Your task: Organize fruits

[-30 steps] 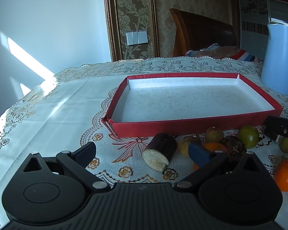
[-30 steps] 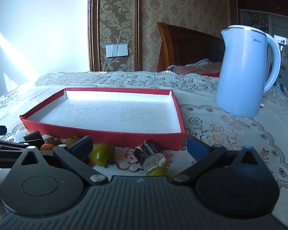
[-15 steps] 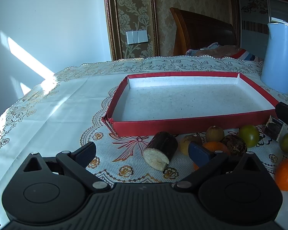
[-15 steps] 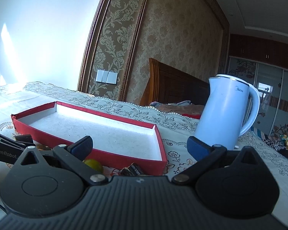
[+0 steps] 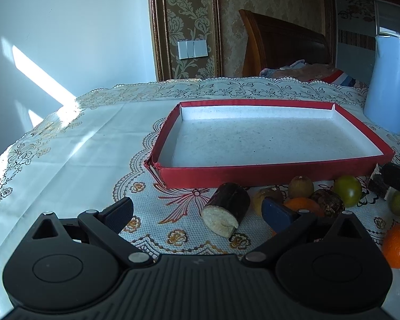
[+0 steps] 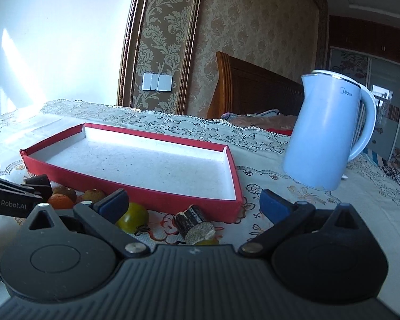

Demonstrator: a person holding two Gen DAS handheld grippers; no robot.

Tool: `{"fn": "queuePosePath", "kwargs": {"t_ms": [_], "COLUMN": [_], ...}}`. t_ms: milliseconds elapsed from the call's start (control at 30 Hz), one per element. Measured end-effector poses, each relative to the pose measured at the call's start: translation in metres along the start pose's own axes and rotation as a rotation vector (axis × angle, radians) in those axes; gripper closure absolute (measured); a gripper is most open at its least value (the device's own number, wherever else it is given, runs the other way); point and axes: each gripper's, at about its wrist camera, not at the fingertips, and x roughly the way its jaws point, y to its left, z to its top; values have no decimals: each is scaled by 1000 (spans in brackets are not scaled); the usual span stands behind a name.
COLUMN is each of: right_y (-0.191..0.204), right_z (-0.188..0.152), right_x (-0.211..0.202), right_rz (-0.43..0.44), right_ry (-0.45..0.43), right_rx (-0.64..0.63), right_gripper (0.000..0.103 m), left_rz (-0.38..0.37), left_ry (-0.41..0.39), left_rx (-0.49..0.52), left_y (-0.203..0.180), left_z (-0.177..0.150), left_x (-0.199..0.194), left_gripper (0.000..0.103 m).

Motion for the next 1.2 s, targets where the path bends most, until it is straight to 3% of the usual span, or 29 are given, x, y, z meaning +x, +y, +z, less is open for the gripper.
{"fn": "queuePosePath", "kwargs": {"t_ms": [100, 200, 400, 567, 600, 667, 867, 933, 1000, 1067, 1200], "right_y": [-24, -38, -31, -13, -14, -22, -52, -55, -55, -50, -43], "right_z": [-4, -16, -31, -34, -34, -32, -31, -30, -29, -29, -32], "right_x": [-2, -7, -26, -41, -43, -45, -46, -38, -29, -19, -6], "right_rz": [108, 141, 238, 225, 221, 223, 161, 158, 178, 188, 214], "right_ry": [97, 154, 172, 145, 144, 151, 155, 172, 191, 209, 244], "right_rx": [76, 106, 72, -28, -33, -24, -35, -49, -53, -79, -112], "right_gripper": [0, 0, 0, 1, 7, 13, 16, 22, 34, 37, 62], "left_rz": [-11, -23, -27, -34, -37, -39, -42, -46, -42, -37, -37], "left_ry": [9, 17, 29, 47, 49, 50, 50, 48, 46, 48, 57], "left_rx": [-14, -24, -41, -54, -55, -56, -55, -52, -49, -50, -64], "left_y": [3, 4, 7, 8, 9, 9, 8, 9, 8, 8, 10], "left_z": [1, 2, 3, 3, 3, 3, 3, 4, 3, 3, 3], "left_x": [1, 1, 2, 4, 4, 4, 4, 5, 4, 5, 6], "left_gripper": [0, 0, 0, 0, 0, 0, 0, 0, 0, 0, 0]}}
